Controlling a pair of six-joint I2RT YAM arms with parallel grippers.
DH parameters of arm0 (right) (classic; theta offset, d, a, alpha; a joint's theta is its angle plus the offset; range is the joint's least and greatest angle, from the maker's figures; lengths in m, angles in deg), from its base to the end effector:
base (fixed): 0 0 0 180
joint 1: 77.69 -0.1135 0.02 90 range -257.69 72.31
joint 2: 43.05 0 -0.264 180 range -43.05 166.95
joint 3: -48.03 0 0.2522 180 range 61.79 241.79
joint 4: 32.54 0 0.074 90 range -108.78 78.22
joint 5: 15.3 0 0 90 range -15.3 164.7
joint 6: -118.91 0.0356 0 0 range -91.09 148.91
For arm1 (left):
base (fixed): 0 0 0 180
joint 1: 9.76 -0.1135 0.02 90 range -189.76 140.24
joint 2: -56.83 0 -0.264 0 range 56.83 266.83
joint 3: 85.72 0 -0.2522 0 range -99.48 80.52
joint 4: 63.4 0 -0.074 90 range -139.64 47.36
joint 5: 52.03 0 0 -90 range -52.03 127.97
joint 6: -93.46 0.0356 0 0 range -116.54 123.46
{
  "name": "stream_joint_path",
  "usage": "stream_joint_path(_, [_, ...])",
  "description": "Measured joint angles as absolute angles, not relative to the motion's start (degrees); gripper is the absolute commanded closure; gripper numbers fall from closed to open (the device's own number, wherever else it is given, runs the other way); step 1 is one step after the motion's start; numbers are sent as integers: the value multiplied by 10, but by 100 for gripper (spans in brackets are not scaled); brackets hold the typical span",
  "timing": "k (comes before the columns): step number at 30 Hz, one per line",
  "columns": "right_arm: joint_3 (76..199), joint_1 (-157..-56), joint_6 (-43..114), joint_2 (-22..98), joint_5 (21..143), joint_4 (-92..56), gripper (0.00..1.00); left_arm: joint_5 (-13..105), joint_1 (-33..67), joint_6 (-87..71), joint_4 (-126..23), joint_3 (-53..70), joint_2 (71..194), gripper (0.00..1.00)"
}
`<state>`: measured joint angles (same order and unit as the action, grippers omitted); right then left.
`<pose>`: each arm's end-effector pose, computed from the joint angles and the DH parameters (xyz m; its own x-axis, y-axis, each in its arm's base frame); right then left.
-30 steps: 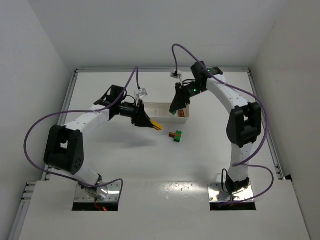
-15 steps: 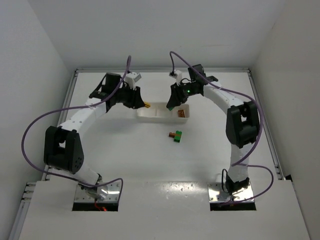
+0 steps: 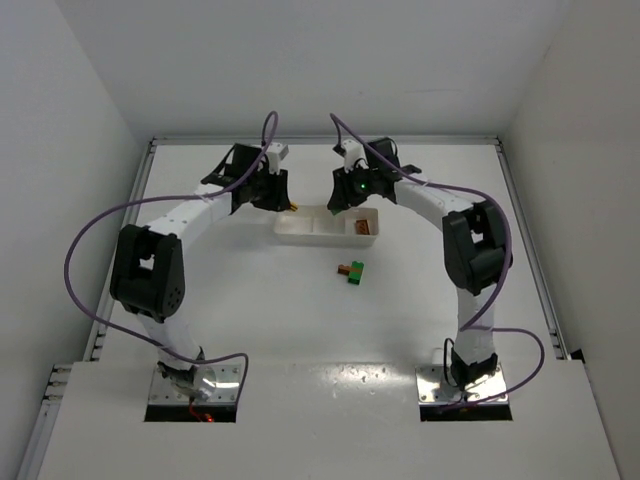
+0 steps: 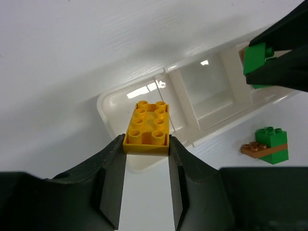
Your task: Sort the legos into containers by color
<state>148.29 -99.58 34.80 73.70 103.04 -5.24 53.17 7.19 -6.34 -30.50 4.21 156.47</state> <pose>0.4175 0.1859 0.2048 -0.7050 -0.1859 -0.6844 -0.5768 0.7118 0.4008 0.3730 -0.1235 0.2587 -0.7158 0.0465 -0.6967 0.3496 0.8876 -0.3000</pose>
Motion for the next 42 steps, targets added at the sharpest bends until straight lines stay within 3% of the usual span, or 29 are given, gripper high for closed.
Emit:
stream_joint_path(7, [1493,-998,350,784,1020,-64,100,531,76,-65,-287,32,1590,84])
stream_joint_path(10, [1496,-1000,350,801,1023,-63,95,527,76,-65,-286,29,1594,73])
stream_joint_path(11, [1496,-1002,350,806,1023,-62,85,526,76,-65,-286,29,1594,60])
stream_joint_path(13, [1497,-1004,349,812,1023,-62,73,525,76,-65,-284,26,1597,54])
stream_joint_path(14, [1498,-1005,348,813,1023,-61,62,524,76,-66,-284,24,1599,45])
stream_joint_path(15, [1498,-1005,348,813,1023,-61,56,523,76,-65,-284,23,1600,28])
stream_joint_path(18, [1502,-1007,343,813,1028,-61,46,520,76,-74,-283,23,1600,25])
stream_joint_path(25, [1501,-1008,339,793,1034,-55,44,518,76,-87,-282,23,1594,21])
stream_joint_path(33, [1435,-988,228,588,1085,-2,44,644,44,-65,-271,29,1509,10])
stream_joint_path(38, [1307,-975,80,461,1097,74,44,709,49,-25,-269,89,1438,16])
stream_joint_path(42, [1209,-974,33,443,1079,121,44,717,134,50,-268,137,1425,23])
